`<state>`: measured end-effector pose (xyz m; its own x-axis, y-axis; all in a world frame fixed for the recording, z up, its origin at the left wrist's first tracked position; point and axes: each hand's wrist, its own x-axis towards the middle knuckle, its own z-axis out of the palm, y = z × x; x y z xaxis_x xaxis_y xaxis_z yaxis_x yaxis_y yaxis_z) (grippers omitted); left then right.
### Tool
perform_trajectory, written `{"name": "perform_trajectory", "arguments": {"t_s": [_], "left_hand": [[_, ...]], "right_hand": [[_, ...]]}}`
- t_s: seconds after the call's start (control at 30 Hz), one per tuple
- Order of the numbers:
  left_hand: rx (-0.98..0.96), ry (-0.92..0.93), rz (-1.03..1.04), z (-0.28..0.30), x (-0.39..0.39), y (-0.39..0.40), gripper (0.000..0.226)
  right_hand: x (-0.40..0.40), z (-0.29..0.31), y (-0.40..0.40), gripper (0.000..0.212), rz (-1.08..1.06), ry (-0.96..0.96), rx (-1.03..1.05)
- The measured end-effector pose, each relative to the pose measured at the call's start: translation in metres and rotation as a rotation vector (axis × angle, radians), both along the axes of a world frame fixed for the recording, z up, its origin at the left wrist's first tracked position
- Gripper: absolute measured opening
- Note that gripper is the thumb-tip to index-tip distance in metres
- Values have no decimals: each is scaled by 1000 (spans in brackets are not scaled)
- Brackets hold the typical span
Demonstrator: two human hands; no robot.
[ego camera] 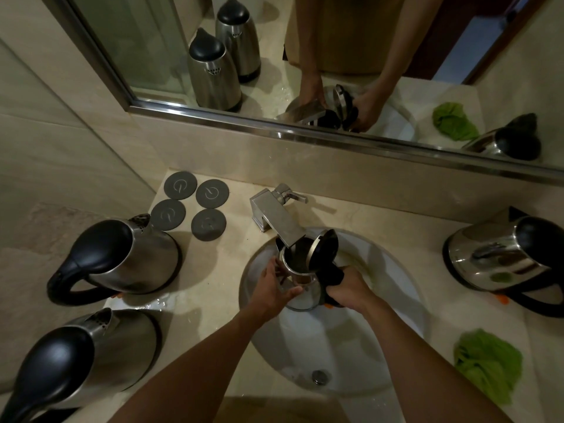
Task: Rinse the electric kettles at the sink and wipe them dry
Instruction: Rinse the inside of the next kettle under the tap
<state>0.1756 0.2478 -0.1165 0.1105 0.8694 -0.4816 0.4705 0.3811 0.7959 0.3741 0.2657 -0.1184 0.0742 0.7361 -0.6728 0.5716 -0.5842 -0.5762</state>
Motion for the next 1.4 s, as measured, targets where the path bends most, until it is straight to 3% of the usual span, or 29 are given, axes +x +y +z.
{"name": "perform_trajectory", "arguments": {"t_s": [1.4], "left_hand": [[-49,-19,1,-2,1,-1,85]], "right_hand": [[2,-1,-5,10,-18,9,-3]]}}
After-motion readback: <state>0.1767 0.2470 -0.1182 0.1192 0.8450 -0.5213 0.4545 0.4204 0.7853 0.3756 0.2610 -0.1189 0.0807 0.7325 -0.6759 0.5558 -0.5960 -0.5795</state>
